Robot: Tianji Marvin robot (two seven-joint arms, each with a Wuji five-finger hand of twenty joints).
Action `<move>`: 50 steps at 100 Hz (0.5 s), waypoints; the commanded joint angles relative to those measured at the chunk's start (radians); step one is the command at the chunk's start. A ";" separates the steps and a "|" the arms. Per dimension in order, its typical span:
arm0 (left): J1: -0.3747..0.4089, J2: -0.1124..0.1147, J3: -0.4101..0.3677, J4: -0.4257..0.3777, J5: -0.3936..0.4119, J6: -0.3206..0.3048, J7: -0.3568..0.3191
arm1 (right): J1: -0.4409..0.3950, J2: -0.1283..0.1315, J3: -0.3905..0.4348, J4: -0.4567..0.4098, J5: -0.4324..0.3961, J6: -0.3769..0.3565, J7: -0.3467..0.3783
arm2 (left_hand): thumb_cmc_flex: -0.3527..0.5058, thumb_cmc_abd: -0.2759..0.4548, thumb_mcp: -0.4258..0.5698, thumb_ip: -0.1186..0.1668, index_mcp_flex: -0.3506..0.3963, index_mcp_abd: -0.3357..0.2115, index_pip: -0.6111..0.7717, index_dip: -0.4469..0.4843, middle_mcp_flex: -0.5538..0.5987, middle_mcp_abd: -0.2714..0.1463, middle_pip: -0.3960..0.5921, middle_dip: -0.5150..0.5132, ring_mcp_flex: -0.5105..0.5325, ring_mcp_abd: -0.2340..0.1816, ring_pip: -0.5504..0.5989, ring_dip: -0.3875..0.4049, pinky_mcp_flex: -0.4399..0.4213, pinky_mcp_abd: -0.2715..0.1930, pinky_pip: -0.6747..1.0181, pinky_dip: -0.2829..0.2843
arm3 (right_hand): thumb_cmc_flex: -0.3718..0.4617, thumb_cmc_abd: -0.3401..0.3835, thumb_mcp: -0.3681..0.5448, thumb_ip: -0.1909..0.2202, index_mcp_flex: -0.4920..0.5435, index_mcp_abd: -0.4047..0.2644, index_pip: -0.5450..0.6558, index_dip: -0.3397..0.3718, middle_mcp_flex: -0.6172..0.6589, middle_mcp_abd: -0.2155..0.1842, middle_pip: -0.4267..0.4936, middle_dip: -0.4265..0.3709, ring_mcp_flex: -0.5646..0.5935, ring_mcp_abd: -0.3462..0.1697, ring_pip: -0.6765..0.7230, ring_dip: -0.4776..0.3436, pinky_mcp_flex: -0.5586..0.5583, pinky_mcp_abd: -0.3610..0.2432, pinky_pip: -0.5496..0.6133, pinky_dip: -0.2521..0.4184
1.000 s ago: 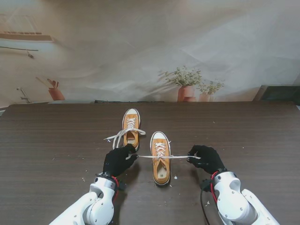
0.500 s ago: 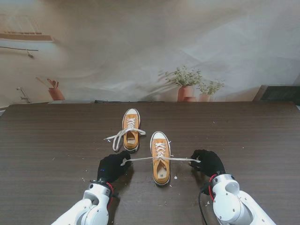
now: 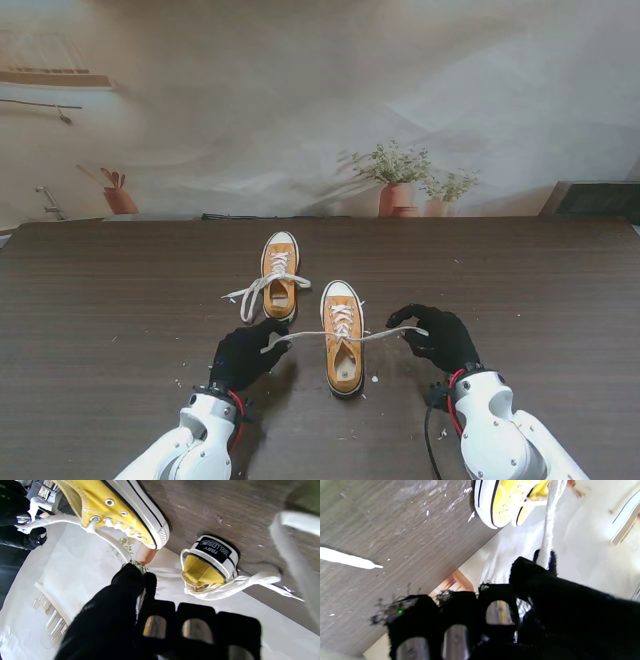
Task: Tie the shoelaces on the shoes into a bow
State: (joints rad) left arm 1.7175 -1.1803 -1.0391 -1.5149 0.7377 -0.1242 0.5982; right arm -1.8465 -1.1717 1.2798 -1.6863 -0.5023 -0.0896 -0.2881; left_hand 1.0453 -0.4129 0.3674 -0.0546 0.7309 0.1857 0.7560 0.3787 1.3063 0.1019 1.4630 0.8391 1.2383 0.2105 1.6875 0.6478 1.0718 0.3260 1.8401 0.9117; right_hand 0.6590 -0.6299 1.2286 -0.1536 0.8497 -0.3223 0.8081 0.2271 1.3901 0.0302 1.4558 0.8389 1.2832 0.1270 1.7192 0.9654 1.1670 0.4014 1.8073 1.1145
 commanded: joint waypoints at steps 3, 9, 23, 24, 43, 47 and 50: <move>0.001 -0.008 0.001 -0.001 0.005 -0.040 0.024 | -0.003 0.014 -0.007 -0.015 -0.034 -0.005 0.013 | 0.056 0.017 -0.022 0.019 -0.034 -0.123 -0.016 -0.023 0.052 0.074 0.020 0.000 0.030 0.030 0.075 0.013 0.036 -0.185 0.254 -0.018 | 0.048 -0.058 0.066 0.040 0.114 -0.103 0.020 0.034 0.063 0.118 0.008 0.011 0.021 0.003 0.091 -0.007 0.028 0.004 0.287 -0.014; -0.001 -0.012 0.002 0.008 0.008 -0.072 0.055 | -0.011 0.025 -0.005 -0.033 -0.071 0.004 0.046 | 0.057 0.011 -0.021 0.023 -0.043 -0.138 -0.025 -0.029 0.053 0.074 0.019 0.000 0.030 0.030 0.075 0.013 0.036 -0.184 0.254 -0.019 | 0.050 -0.079 0.077 0.040 0.192 -0.116 0.039 0.041 0.063 0.127 0.006 0.009 0.022 -0.005 0.089 -0.008 0.029 -0.004 0.287 -0.019; 0.008 -0.013 -0.005 0.002 0.020 -0.109 0.082 | -0.018 0.046 -0.013 -0.054 -0.168 0.020 0.092 | 0.051 0.004 -0.016 0.028 -0.038 -0.163 -0.038 -0.041 0.053 0.073 0.018 0.001 0.030 0.030 0.075 0.013 0.036 -0.187 0.254 -0.020 | 0.050 -0.069 0.075 0.032 0.333 -0.074 0.093 0.194 0.063 0.126 0.003 0.002 0.023 -0.019 0.088 -0.019 0.030 -0.017 0.287 -0.034; 0.009 -0.014 -0.006 0.001 0.020 -0.111 0.084 | -0.018 0.048 -0.014 -0.054 -0.177 0.020 0.096 | 0.051 0.003 -0.016 0.028 -0.038 -0.163 -0.038 -0.042 0.053 0.073 0.018 0.001 0.030 0.030 0.075 0.013 0.036 -0.187 0.254 -0.020 | 0.049 -0.068 0.076 0.034 0.341 -0.070 0.088 0.236 0.064 0.125 0.002 0.002 0.023 -0.020 0.088 -0.020 0.030 -0.018 0.287 -0.033; 0.031 -0.014 -0.023 -0.023 0.013 -0.129 0.083 | 0.000 0.080 -0.033 -0.062 -0.342 0.019 0.157 | 0.047 0.008 -0.012 0.027 -0.035 -0.153 -0.043 -0.048 0.053 0.073 0.018 0.001 0.030 0.030 0.074 0.012 0.035 -0.184 0.254 -0.021 | 0.039 -0.021 0.049 0.037 0.367 -0.062 0.055 0.434 0.063 0.086 -0.012 -0.002 0.025 -0.047 0.082 -0.034 0.031 -0.051 0.287 -0.072; 0.032 -0.015 -0.024 -0.023 0.014 -0.132 0.085 | 0.010 0.084 -0.042 -0.058 -0.364 0.017 0.164 | 0.047 0.008 -0.012 0.027 -0.033 -0.153 -0.042 -0.048 0.053 0.073 0.018 0.001 0.030 0.030 0.073 0.012 0.035 -0.184 0.254 -0.022 | 0.040 -0.020 0.042 0.027 0.357 -0.063 0.037 0.426 0.063 0.084 -0.012 -0.002 0.025 -0.051 0.081 -0.036 0.030 -0.051 0.287 -0.075; 0.034 -0.015 -0.026 -0.025 0.013 -0.134 0.085 | 0.015 0.087 -0.047 -0.056 -0.381 0.015 0.167 | 0.047 0.007 -0.011 0.026 -0.034 -0.153 -0.043 -0.049 0.053 0.073 0.018 0.001 0.030 0.031 0.073 0.012 0.035 -0.183 0.254 -0.022 | 0.037 -0.022 0.040 0.016 0.348 -0.068 0.026 0.413 0.063 0.074 -0.011 -0.001 0.025 -0.057 0.082 -0.037 0.031 -0.056 0.287 -0.080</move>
State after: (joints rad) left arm 1.7445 -1.1945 -1.0635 -1.5267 0.7498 -0.2519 0.6974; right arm -1.8471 -1.0955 1.2441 -1.7455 -0.8912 -0.0659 -0.1391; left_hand 1.0453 -0.4108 0.3664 -0.0443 0.7172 0.1141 0.7170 0.3530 1.3063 0.1019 1.4630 0.8392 1.2382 0.2101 1.6875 0.6478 1.0718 0.3260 1.8409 0.9017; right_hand 0.6699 -0.6644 1.2501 -0.1467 1.1533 -0.3722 0.8532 0.6240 1.3907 0.0542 1.4432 0.8389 1.2832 0.1382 1.7194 0.9404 1.1670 0.3978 1.8073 1.0529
